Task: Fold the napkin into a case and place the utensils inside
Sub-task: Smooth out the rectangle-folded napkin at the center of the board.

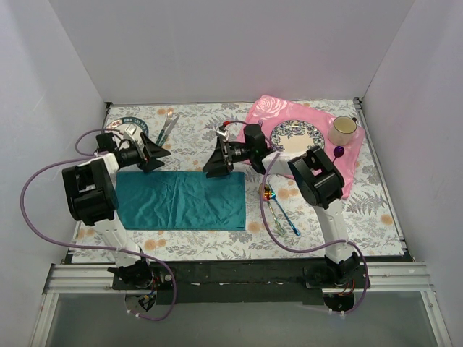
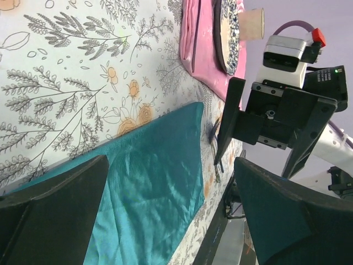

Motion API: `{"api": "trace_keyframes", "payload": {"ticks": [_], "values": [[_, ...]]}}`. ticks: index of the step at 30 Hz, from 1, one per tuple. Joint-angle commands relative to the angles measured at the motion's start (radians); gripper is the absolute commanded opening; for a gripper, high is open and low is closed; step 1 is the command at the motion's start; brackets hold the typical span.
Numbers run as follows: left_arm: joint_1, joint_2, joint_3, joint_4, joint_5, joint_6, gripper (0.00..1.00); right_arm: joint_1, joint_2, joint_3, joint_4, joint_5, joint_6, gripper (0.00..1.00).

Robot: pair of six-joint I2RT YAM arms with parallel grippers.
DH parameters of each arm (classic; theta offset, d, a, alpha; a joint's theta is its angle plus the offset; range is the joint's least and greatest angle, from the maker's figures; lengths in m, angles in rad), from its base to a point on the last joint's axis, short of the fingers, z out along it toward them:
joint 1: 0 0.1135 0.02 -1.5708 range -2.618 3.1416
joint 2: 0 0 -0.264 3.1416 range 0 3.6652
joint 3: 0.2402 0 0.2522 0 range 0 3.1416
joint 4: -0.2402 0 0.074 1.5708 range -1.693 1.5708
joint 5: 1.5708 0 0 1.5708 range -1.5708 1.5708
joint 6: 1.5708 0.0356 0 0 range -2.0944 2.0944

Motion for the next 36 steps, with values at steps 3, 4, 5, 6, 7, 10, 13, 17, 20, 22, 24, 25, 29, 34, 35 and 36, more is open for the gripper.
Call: {"api": "trace_keyframes", "payload": {"ticks": [3,4,5,6,7,10,13,17,20,22,24,25,29,34,35,36], "values": [[-0.007,0.04,0.005,0.083,0.011,-0.029,0.98,0.003,0.03,0.105,-0.375,0.113,-0.276,0.84],[-0.005,0.054,0.008,0.089,0.01,-0.026,0.98,0.002,0.039,0.111,-0.422,0.118,-0.295,0.82],[-0.004,0.075,0.014,0.092,0.01,-0.023,0.98,0.002,0.046,0.127,-0.456,0.123,-0.311,0.79],[0.001,0.089,0.017,0.095,0.026,-0.014,0.98,0.003,0.057,0.133,-0.487,0.138,-0.334,0.79],[0.007,0.1,0.019,0.103,0.033,-0.023,0.98,0.002,0.062,0.139,-0.52,0.147,-0.357,0.78],[0.022,0.135,0.029,0.111,0.048,-0.029,0.98,-0.001,0.068,0.147,-0.631,0.196,-0.426,0.74],[0.039,0.152,0.028,0.121,0.053,-0.035,0.98,-0.006,0.082,0.154,-0.729,0.236,-0.483,0.68],[0.064,0.172,0.028,0.131,0.082,-0.06,0.98,-0.012,0.083,0.156,-0.837,0.299,-0.555,0.64],[0.074,0.171,0.028,0.132,0.105,-0.058,0.98,-0.018,0.082,0.159,-0.884,0.328,-0.598,0.63],[0.074,0.154,0.025,0.131,0.122,-0.054,0.98,-0.02,0.08,0.173,-0.921,0.342,-0.631,0.63],[0.074,0.114,0.016,0.131,0.131,-0.046,0.98,-0.023,0.082,0.186,-0.953,0.357,-0.659,0.63],[0.073,0.099,0.016,0.132,0.131,-0.037,0.98,-0.024,0.082,0.193,-0.99,0.365,-0.693,0.63],[0.076,0.053,0.035,0.016,0.138,0.055,0.98,-0.039,0.094,0.26,-1.082,0.407,-0.794,0.62],[0.065,0.039,0.019,0.009,0.16,0.061,0.98,-0.043,0.119,0.335,-1.171,0.416,-0.895,0.64],[0.059,0.04,0.017,0.009,0.16,0.061,0.98,-0.041,0.117,0.338,-1.173,0.404,-0.9,0.65],[0.05,0.048,0.017,0.009,0.154,0.06,0.98,-0.043,0.114,0.341,-1.174,0.376,-0.909,0.66]]}}
